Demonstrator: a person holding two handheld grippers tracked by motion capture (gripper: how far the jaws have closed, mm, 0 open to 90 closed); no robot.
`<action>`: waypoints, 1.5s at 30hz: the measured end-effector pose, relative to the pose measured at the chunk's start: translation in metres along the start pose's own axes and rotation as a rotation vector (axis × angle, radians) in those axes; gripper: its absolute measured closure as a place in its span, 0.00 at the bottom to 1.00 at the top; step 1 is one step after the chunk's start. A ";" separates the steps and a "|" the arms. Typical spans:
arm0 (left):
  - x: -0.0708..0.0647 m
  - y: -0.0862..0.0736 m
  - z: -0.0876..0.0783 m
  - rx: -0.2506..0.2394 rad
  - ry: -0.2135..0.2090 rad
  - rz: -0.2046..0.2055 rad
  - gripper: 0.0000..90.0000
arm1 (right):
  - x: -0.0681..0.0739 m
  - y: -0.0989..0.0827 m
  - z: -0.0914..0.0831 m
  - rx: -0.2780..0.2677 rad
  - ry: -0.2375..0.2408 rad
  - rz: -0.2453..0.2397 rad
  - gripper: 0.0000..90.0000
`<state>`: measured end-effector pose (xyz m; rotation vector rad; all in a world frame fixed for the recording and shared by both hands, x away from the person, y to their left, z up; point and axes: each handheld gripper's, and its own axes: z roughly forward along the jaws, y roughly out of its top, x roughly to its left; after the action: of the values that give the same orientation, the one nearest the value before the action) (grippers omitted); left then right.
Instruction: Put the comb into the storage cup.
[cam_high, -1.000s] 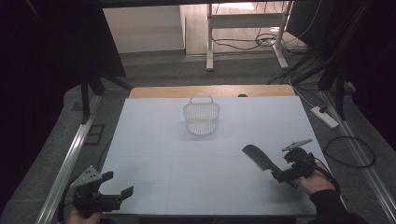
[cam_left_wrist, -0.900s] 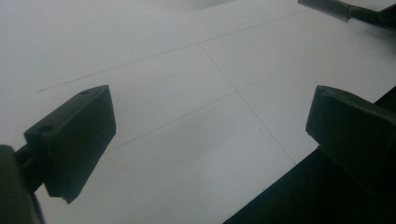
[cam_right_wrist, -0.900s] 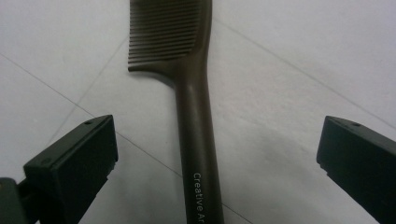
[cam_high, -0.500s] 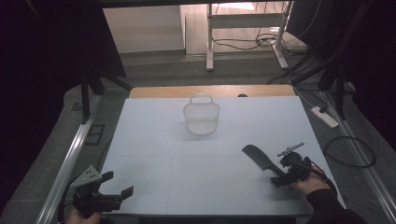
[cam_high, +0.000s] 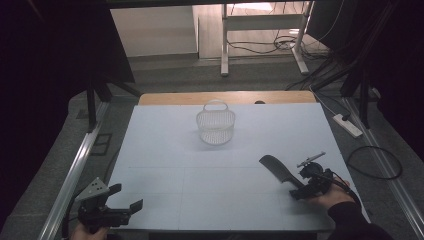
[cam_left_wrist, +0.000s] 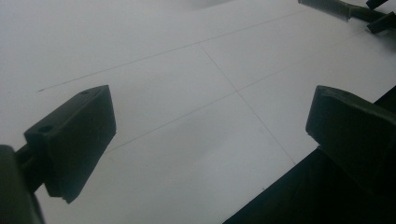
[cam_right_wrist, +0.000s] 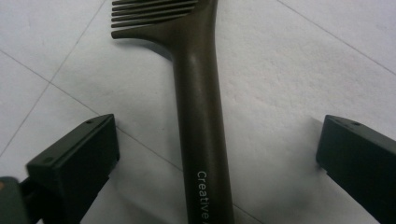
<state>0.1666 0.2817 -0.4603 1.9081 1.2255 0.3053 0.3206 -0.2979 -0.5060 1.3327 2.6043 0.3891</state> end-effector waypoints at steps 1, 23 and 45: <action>0.000 0.000 0.000 0.000 -0.001 0.000 0.03 | 0.000 0.000 -0.001 0.003 0.002 -0.004 0.03; 0.000 0.000 0.000 0.003 0.001 0.005 0.03 | 0.001 0.007 -0.014 -0.004 0.044 -0.046 0.81; -0.001 0.011 0.006 -0.012 -0.048 0.009 0.02 | 0.009 0.008 -0.035 -0.172 0.013 -0.073 0.81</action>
<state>0.1770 0.2755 -0.4555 1.9004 1.1814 0.2691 0.3117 -0.2915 -0.4703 1.1802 2.5545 0.5959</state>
